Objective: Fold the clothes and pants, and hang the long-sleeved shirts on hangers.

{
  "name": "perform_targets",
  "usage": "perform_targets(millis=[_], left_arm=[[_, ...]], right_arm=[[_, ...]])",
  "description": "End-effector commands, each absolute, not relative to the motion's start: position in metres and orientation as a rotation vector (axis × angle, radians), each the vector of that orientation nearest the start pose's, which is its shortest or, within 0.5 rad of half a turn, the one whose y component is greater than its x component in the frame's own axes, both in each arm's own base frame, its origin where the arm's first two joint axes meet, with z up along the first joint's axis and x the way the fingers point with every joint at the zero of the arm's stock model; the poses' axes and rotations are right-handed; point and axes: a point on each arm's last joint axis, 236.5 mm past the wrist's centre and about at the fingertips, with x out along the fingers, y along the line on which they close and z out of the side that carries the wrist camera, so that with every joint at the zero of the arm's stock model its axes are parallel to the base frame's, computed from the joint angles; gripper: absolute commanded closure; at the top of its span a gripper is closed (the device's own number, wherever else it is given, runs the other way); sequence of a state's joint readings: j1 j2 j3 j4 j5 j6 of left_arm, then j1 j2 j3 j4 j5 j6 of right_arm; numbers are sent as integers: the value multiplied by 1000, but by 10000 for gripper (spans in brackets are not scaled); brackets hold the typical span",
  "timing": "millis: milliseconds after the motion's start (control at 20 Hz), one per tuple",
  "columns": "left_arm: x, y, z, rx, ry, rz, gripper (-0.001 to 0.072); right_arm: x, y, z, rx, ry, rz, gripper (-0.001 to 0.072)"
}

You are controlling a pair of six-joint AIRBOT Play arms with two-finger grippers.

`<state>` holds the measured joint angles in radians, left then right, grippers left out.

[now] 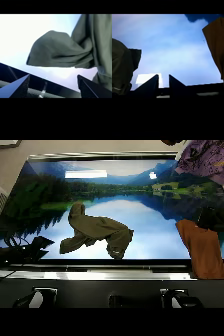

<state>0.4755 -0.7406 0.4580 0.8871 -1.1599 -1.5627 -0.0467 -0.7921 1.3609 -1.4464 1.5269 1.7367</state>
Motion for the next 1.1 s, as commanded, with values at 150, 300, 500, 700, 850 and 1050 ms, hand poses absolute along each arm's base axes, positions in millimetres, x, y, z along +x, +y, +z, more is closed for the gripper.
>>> perform_targets(millis=[150, 300, 500, 700, 850, 1050], left_arm=[[234, -20, -75, -1029, 1140, 60, 6], [236, -21, -83, -1029, 1156, 44, 6], [246, -20, -86, -1052, 1127, 32, 7], [244, -36, -99, -1057, 1195, -28, 7], [244, -44, -106, -1033, 1242, -60, 8], [245, -47, -116, -1023, 1272, -52, 32]], right_arm=[[270, 19, 209, 243, 998, -3, 524], [270, 19, 209, 242, 997, -3, 524], [270, 19, 210, 242, 995, -3, 524], [270, 19, 210, 243, 994, -2, 524], [270, 19, 210, 243, 994, -3, 524], [271, 19, 210, 243, 993, -2, 524]])
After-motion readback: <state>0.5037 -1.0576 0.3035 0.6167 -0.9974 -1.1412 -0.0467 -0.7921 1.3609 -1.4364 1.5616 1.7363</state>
